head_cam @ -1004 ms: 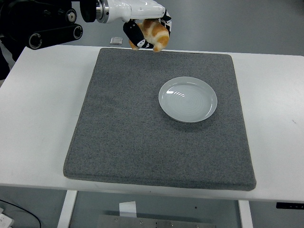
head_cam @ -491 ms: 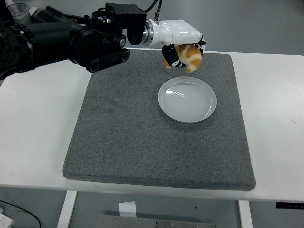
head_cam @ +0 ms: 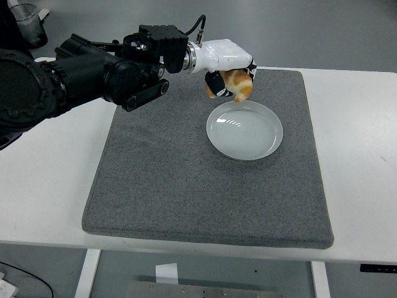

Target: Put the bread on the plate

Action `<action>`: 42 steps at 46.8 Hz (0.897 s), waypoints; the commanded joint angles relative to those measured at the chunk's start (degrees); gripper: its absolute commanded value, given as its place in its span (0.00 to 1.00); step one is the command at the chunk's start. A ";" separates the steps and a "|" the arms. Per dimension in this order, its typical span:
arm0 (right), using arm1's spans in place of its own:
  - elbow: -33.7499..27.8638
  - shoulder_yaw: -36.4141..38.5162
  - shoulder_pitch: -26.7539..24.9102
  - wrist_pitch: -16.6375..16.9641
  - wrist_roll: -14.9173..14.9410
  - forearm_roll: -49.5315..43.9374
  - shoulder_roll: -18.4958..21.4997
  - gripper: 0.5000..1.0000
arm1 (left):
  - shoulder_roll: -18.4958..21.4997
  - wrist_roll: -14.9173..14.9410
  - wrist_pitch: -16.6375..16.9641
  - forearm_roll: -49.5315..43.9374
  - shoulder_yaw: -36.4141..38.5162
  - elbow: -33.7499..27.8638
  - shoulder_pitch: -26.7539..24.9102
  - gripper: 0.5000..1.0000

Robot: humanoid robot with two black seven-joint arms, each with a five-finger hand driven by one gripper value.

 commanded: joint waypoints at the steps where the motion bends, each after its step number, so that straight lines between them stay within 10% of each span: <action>1: 0.00 0.00 0.03 0.00 0.01 0.00 0.00 0.86 | 0.00 -0.07 0.09 0.13 0.09 -0.22 0.82 0.00; 26: 0.00 0.00 0.03 0.00 0.01 0.00 0.00 0.86 | 0.00 -8.24 4.31 0.30 -0.08 -1.27 5.13 0.00; 42: -0.09 0.00 0.03 0.00 0.01 -0.09 0.00 0.86 | 0.00 -8.27 8.26 3.46 0.09 -1.18 8.12 0.00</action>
